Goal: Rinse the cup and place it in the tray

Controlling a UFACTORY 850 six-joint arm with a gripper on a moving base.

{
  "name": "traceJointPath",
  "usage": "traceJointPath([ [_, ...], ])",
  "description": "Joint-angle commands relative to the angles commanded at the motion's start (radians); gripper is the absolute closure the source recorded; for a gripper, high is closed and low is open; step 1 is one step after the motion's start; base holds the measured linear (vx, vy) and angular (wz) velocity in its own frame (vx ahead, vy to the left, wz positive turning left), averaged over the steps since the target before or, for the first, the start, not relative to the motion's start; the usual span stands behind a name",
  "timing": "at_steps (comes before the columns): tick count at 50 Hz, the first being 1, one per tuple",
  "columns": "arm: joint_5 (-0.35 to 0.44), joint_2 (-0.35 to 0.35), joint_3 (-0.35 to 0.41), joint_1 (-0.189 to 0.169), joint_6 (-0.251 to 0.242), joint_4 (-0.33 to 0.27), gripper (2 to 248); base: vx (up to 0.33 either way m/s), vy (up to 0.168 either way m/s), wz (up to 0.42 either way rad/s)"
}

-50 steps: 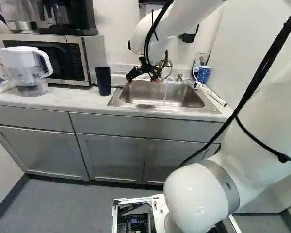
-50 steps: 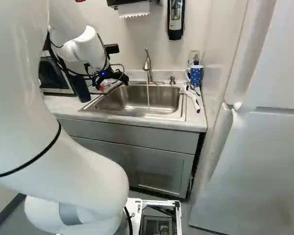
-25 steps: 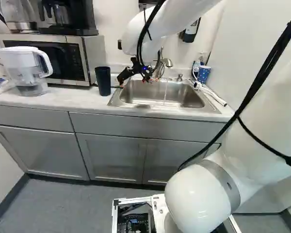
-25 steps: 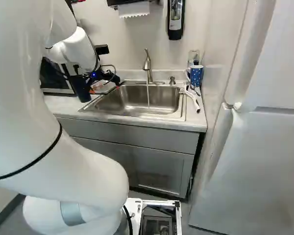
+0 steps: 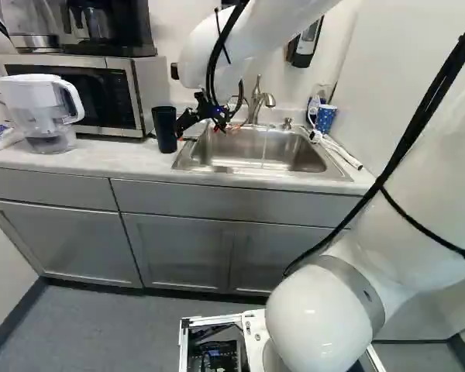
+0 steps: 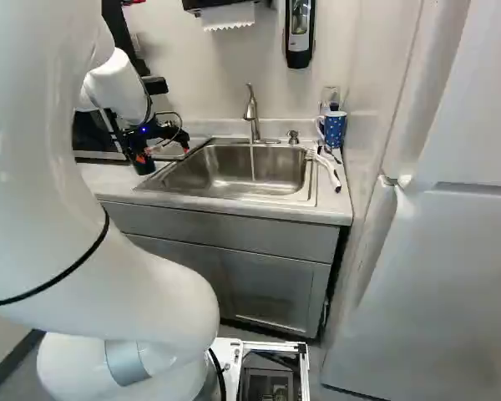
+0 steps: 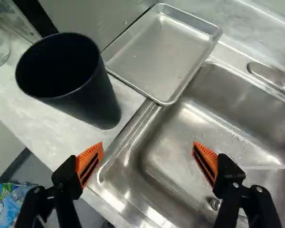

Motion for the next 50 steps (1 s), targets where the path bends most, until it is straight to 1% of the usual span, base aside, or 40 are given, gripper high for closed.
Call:
traceJointPath([
  [12, 0.015, 0.006, 0.007, 0.044, 0.0, 0.0, 3, 0.0, 0.0, 0.0],
  [16, 0.031, 0.007, 0.014, 0.052, 0.0, 0.0, 3, 0.0, 0.0, 0.0],
  [25, 0.086, -0.006, 0.022, 0.054, 0.0, 0.0, 3, 0.0, 0.0, 0.0],
  [37, 0.179, -0.032, 0.025, 0.055, 0.0, 0.0, 3, 0.0, 0.0, 0.0],
  [50, 0.271, -0.053, 0.036, 0.068, 0.0, 0.0, 3, 0.0, 0.0, 0.0],
])
